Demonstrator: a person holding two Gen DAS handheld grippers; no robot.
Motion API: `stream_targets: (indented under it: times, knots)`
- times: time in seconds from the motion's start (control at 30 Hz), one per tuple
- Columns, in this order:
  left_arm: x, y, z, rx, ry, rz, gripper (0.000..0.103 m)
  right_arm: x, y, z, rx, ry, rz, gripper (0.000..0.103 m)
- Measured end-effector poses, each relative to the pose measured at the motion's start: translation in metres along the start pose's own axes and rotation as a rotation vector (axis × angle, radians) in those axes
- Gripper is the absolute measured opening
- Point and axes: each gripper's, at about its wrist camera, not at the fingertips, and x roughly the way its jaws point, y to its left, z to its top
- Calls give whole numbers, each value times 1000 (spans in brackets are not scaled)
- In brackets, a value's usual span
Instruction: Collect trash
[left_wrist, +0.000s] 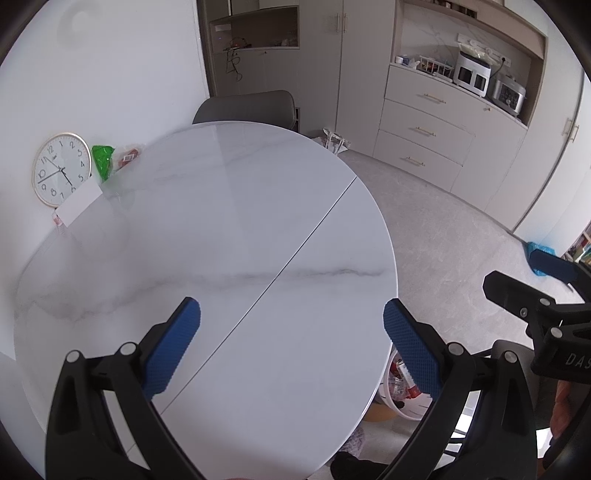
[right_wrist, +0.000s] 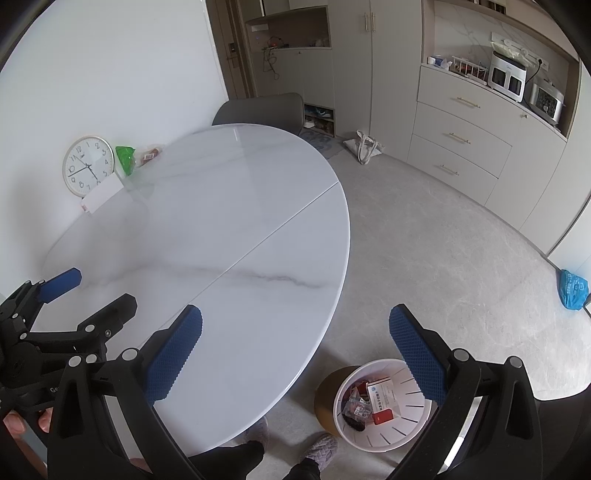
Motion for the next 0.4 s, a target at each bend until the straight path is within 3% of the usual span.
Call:
stream_targets:
  times: [0.4]
  knots:
    - [1,0,2,4,17,5,95,-1,1,0,-3,0,1,101]
